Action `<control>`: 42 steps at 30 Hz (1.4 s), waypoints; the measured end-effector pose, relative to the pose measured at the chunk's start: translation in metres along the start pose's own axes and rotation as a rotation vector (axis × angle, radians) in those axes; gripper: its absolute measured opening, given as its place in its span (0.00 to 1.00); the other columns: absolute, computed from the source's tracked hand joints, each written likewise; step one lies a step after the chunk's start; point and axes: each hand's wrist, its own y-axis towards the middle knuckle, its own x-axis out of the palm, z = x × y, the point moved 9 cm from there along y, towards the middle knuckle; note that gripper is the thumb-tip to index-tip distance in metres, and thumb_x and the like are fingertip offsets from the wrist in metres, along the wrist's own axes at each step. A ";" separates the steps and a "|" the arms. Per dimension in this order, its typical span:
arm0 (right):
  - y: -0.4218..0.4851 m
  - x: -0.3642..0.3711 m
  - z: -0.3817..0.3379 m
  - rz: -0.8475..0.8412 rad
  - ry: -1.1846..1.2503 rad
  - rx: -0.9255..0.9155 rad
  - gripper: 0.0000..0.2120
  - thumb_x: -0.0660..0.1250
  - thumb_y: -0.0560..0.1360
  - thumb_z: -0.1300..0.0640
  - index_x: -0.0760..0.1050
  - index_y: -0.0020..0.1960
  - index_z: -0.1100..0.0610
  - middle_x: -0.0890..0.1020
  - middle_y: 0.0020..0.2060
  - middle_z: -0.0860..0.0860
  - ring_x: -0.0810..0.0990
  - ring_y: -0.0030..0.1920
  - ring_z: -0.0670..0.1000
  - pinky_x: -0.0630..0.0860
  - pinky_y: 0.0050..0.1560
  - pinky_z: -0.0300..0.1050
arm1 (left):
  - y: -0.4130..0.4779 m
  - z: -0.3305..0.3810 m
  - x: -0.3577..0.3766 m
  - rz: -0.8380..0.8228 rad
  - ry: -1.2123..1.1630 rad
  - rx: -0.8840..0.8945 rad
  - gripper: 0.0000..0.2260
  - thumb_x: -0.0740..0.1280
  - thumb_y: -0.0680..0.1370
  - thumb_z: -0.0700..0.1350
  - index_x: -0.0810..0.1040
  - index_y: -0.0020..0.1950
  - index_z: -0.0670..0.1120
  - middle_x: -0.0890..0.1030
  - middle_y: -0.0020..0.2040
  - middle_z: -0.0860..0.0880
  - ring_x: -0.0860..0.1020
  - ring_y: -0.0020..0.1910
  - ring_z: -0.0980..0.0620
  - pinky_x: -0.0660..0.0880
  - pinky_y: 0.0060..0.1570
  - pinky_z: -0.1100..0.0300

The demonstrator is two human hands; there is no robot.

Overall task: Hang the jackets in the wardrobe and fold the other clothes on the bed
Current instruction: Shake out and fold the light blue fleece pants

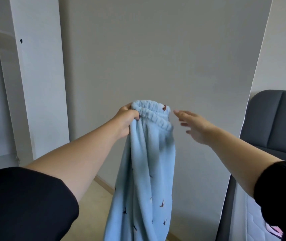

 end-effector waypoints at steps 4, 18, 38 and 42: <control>-0.016 0.050 0.022 -0.537 0.248 0.015 0.31 0.60 0.72 0.37 0.66 0.71 0.50 0.72 0.69 0.50 0.71 0.68 0.49 0.65 0.70 0.49 | 0.008 0.005 0.013 -0.047 -0.125 -0.074 0.19 0.49 0.72 0.27 0.76 0.48 0.42 0.80 0.41 0.41 0.79 0.43 0.44 0.78 0.47 0.53; 0.000 -0.021 -0.109 0.368 -0.076 -0.476 0.16 0.76 0.66 0.59 0.75 0.50 0.55 0.81 0.40 0.44 0.81 0.41 0.45 0.74 0.37 0.35 | 0.043 0.101 0.002 0.034 0.031 0.252 0.09 0.62 0.77 0.31 0.79 0.48 0.43 0.83 0.40 0.45 0.81 0.40 0.48 0.80 0.43 0.57; 0.001 -0.065 -0.149 0.489 -0.270 -0.547 0.15 0.73 0.68 0.61 0.66 0.38 0.56 0.71 0.33 0.48 0.69 0.33 0.46 0.67 0.30 0.38 | 0.051 0.130 0.010 0.148 0.305 0.262 0.14 0.62 0.80 0.53 0.79 0.43 0.46 0.82 0.46 0.45 0.80 0.49 0.45 0.76 0.48 0.54; 0.005 -0.072 -0.152 0.363 -0.235 -0.468 0.17 0.75 0.69 0.59 0.74 0.55 0.60 0.78 0.45 0.52 0.76 0.43 0.50 0.73 0.43 0.41 | 0.043 0.132 0.016 -0.011 0.223 0.141 0.27 0.66 0.65 0.69 0.80 0.45 0.45 0.85 0.36 0.50 0.84 0.37 0.52 0.79 0.34 0.61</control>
